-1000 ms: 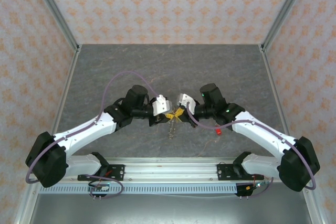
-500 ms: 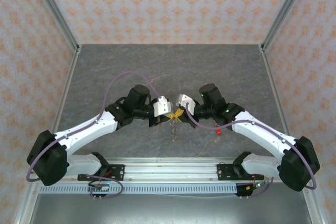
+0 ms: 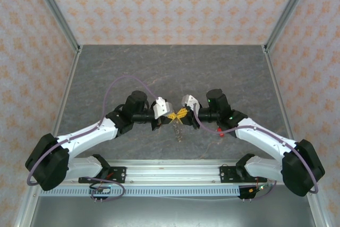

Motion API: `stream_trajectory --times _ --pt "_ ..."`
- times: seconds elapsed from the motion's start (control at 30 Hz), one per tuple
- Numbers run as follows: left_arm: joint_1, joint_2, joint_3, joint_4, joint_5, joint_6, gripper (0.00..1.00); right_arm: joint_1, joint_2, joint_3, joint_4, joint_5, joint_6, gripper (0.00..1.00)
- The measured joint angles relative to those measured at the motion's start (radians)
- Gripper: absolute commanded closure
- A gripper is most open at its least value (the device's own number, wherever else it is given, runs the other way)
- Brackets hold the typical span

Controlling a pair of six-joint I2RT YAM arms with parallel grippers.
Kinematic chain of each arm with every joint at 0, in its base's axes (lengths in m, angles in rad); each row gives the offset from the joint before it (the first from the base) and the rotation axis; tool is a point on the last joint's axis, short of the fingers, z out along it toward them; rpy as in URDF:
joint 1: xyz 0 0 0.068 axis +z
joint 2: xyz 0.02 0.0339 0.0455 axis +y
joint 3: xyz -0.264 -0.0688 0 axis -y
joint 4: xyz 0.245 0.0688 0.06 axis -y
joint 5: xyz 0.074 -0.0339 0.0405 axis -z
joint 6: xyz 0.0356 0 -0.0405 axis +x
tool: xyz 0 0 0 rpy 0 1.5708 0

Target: Put the keys on the keyring

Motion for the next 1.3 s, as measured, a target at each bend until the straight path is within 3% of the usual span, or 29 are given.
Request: stream_trajectory --times 0.27,0.37,0.53,0.57,0.63,0.87,1.3 --pt "0.006 0.0 -0.022 0.068 0.012 -0.047 1.0 -0.015 -0.005 -0.027 0.059 -0.01 0.016 0.85" --pt "0.007 0.0 -0.026 0.082 0.012 -0.058 1.0 -0.016 -0.006 -0.031 0.07 -0.014 0.02 0.94" --pt "0.012 -0.005 -0.027 0.085 0.012 -0.061 1.0 -0.021 -0.006 -0.031 0.074 -0.024 0.016 1.0" --pt "0.012 -0.006 -0.027 0.081 0.012 -0.06 0.96 -0.021 -0.006 -0.029 0.071 -0.026 0.014 1.0" --pt "0.012 -0.01 -0.027 0.065 0.011 -0.043 0.85 -0.021 -0.006 -0.019 0.049 -0.031 0.006 1.0" --pt "0.01 -0.034 0.038 -0.07 -0.019 0.056 0.76 -0.021 -0.006 0.069 -0.128 -0.019 -0.069 1.0" --pt "-0.014 -0.003 0.134 -0.23 -0.056 0.168 0.75 0.005 0.003 0.159 -0.29 0.008 -0.168 1.0"
